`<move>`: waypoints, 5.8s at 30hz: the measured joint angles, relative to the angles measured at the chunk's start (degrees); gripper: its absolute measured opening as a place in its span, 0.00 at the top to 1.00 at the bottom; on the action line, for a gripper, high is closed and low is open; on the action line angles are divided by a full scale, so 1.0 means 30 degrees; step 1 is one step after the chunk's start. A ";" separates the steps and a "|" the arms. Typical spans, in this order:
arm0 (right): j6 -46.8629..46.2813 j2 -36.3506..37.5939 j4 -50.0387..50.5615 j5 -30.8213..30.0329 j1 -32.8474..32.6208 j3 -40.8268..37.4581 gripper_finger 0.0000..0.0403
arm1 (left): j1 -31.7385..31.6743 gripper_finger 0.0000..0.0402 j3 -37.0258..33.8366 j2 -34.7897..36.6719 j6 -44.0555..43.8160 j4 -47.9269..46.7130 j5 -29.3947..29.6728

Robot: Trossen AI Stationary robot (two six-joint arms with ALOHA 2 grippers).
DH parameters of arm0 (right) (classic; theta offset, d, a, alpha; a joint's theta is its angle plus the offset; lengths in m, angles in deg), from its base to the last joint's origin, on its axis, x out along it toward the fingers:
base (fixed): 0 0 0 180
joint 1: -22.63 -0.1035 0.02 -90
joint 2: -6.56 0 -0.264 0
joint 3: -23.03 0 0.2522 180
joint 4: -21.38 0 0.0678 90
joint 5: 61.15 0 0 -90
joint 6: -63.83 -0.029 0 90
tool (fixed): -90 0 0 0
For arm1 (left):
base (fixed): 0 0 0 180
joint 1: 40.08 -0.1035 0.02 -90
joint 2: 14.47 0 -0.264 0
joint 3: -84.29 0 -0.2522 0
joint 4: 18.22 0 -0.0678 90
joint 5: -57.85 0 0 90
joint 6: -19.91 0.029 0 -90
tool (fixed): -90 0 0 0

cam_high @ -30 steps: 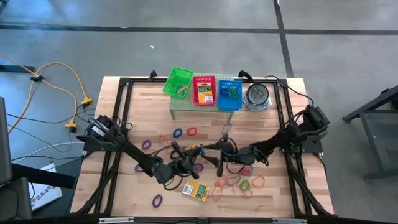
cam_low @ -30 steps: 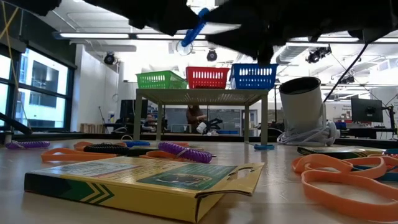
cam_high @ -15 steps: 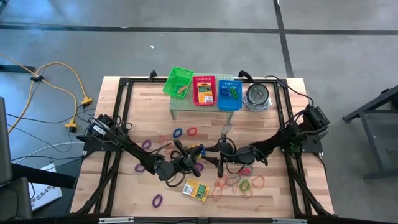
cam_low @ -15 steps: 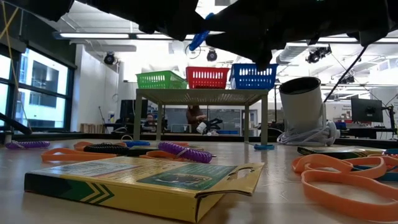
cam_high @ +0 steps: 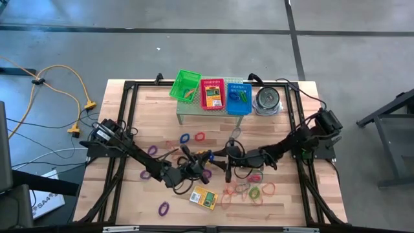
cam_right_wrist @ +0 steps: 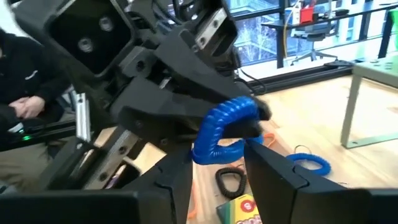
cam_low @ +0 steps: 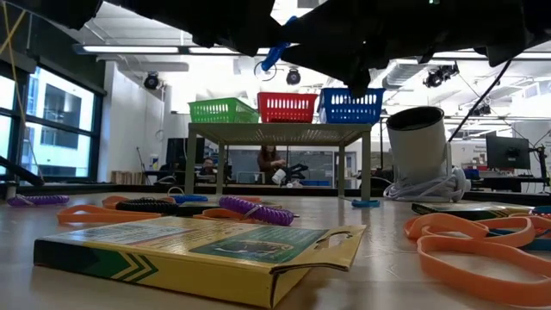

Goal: Pick & Place Office Desk Supplies
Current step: Put the left blue spring keychain into the blue bin on the shelf, then put the orange rubber band into the green bin on the shelf

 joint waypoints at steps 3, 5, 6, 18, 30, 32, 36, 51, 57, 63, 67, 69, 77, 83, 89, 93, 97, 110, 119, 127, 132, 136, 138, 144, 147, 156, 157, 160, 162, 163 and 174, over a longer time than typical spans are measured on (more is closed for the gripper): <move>-0.0173 0.0000 0.0057 0.0026 0.0229 0.0000 0.67 | -0.0027 0.98 0.0005 0.0000 -0.0228 -0.0471 0.0022; -0.0209 0.0000 0.0088 0.0246 0.0326 0.0000 0.70 | -0.0014 0.98 0.0005 0.0000 -0.0234 -0.0481 0.0029; -0.0209 0.0000 0.0120 0.0471 0.0361 0.0000 0.73 | -0.0005 0.98 0.0005 0.0000 -0.0261 -0.0475 0.0016; -0.0169 0.0000 0.0481 0.0610 0.0287 0.0000 0.98 | -0.0005 0.98 0.0005 0.0000 -0.0150 -0.0539 -0.0007; 0.0002 0.0000 0.1188 -0.0526 -0.0347 0.0007 0.99 | -0.0005 0.89 0.0005 0.0000 0.0029 -0.0546 -0.0006; 0.0002 0.0000 0.1299 -0.0677 -0.0468 0.0007 0.99 | -0.0005 0.88 0.0005 0.0000 0.0158 -0.0546 0.0000; -0.0003 0.0000 0.1648 -0.0979 -0.0765 0.0007 0.99 | -0.0005 0.88 0.0005 0.0000 0.0347 -0.0546 -0.0010; -0.0064 0.0001 0.1872 -0.1326 -0.0838 0.0007 0.99 | 0.0121 0.63 0.0005 0.0000 0.0985 -0.0532 -0.0711; -0.0049 0.0002 0.2038 -0.1545 -0.0838 0.0007 0.99 | 0.0698 0.61 0.0005 0.0034 0.0116 -0.0315 -0.0879; -0.0035 0.0012 0.2185 -0.1758 -0.0992 0.0007 0.99 | 0.1357 0.61 0.0005 0.0189 0.1249 -0.0328 0.0422; -0.0043 0.0160 0.2644 -0.2796 -0.1296 0.0007 0.99 | 0.1418 0.61 0.0005 0.0182 0.1648 -0.0610 0.1876; 0.0065 0.0237 0.2923 -0.3150 -0.1394 0.0007 0.99 | 0.1524 0.61 0.0005 0.0182 0.1649 -0.0555 0.2040; 0.0325 0.3145 0.7534 -0.6610 -0.1996 0.0007 0.99 | 0.2089 0.61 0.0005 0.0182 0.1880 -0.0554 0.3155; -0.0176 0.7529 1.2802 -1.0156 -0.2859 0.0007 0.99 | 0.2319 0.63 0.0005 0.0459 -0.0022 -0.0352 0.3029; 0.1160 1.0912 1.4047 -1.1758 -0.3089 0.0007 0.99 | 0.2319 0.63 0.0005 0.1276 -0.0052 -0.0408 0.2928; 0.1990 1.2322 1.4148 -1.1529 -0.2948 0.0007 0.99 | 0.2174 0.63 -0.0010 0.2443 0.1230 -0.0821 0.1366; 0.2689 1.3189 1.4583 -1.1529 -0.2294 0.0007 0.99 | 0.1168 0.63 -0.0017 0.4777 0.2555 -0.1773 -0.0052; -0.0851 1.3589 2.3485 -0.7911 0.1354 0.3616 0.99 | -0.6344 0.63 -0.0374 1.3942 -1.4292 -2.2697 -1.4620; -0.5672 1.1155 3.4937 -0.1433 0.7587 1.0886 0.99 | -0.6905 0.63 -0.1978 1.3289 -1.5078 -2.1342 -1.9369; -0.5034 0.7212 3.5828 0.3578 1.2135 1.2736 0.99 | -0.5944 0.63 -0.3226 1.2641 -1.5098 -1.9232 -1.9475; -0.4920 0.4983 3.7275 0.4171 1.3070 1.3802 0.99 | -0.5425 0.63 -0.3310 1.2648 -1.5098 -1.9277 -1.9467; -0.4791 0.3835 3.7229 0.5040 1.3403 1.4412 0.96 | -0.5168 0.63 -0.3310 1.2648 -1.5091 -1.9240 -1.9467; -0.4933 0.3578 3.7140 0.4973 1.3493 1.4741 0.93 | -0.5079 0.63 -0.3310 1.2648 -1.5091 -1.9253 -1.9467; -0.3764 0.3512 3.7141 0.3788 1.3303 1.5052 0.79 | -0.5054 0.63 -0.3310 1.2648 -1.5091 -1.9318 -1.9460; -0.3969 0.3504 3.7231 0.3859 1.3253 1.5052 0.77 | -0.5061 0.63 -0.3310 1.2648 -1.5084 -1.9324 -1.9453; -0.2992 0.4776 3.7055 0.3658 1.2556 1.5448 0.82 | -0.5060 0.63 -0.3310 1.2648 -1.5084 -1.9397 -1.9453; -0.2985 0.5114 3.7076 0.3665 1.2197 1.5613 0.83 | -0.5024 0.63 -0.3310 1.2648 -1.5084 -1.9439 -1.9451; -0.2971 0.6405 3.7057 0.4237 1.0925 1.5781 0.86 | -0.4856 0.63 -0.3310 1.2574 -1.5084 -1.9515 -1.9421; -0.2995 0.7240 3.7283 0.5453 0.9840 1.5781 0.87 | -0.4683 0.63 -0.3313 1.2489 -1.5079 -1.9608 -1.9425; -0.3145 0.7565 3.7514 0.6244 0.9275 1.5782 0.87 | -0.4566 0.63 -0.3332 1.2412 -1.5084 -1.9600 -1.9420; -1.2423 0.8712 4.3922 0.9363 0.3282 1.5767 0.87 | -0.3478 0.63 -0.3514 1.1880 -1.6038 -1.9383 -1.9424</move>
